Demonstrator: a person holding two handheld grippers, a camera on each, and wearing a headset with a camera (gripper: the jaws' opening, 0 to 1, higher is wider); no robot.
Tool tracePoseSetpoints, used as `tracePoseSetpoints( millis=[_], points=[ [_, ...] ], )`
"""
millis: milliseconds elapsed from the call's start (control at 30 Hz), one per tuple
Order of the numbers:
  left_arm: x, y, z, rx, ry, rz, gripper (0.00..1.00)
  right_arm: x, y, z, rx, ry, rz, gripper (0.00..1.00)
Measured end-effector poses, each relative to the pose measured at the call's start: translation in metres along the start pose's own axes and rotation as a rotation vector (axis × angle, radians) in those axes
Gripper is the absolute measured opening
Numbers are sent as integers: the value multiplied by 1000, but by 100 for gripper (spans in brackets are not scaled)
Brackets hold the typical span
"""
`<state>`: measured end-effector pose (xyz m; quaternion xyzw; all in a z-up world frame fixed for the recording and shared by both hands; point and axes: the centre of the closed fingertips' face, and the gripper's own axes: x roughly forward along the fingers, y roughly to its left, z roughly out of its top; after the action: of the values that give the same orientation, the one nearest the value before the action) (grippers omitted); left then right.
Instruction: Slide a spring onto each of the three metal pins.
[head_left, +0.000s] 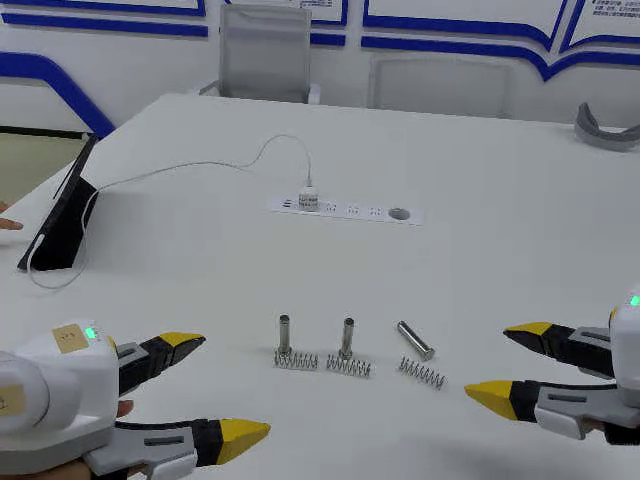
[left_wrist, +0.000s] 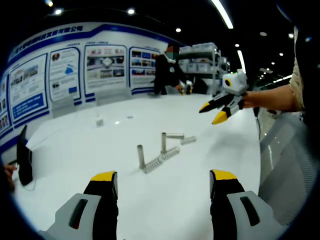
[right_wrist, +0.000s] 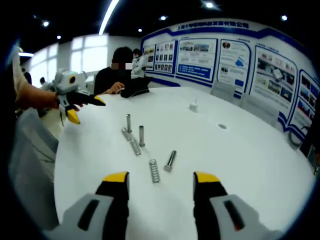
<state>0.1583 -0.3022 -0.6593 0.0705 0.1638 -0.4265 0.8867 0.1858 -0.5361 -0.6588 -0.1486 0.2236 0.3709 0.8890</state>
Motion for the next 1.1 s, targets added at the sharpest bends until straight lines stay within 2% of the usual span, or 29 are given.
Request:
tracePoseSetpoints(
  millis=[200, 500, 800, 1100],
  points=[
    [0, 0, 2, 1, -5, 4, 76, 16, -5, 11, 6, 19, -4, 47],
    [-2, -2, -1, 0, 0, 5, 75, 41, -15, 17, 30, 62, -23, 37],
    [-3, -2, -1, -4, 0, 7, 75, 67, -28, 11, 67, 109, -50, 29],
    [-1, -2, -1, -6, -1, 4, 75, 91, -29, 14, 90, 150, -52, 24]
  ],
)
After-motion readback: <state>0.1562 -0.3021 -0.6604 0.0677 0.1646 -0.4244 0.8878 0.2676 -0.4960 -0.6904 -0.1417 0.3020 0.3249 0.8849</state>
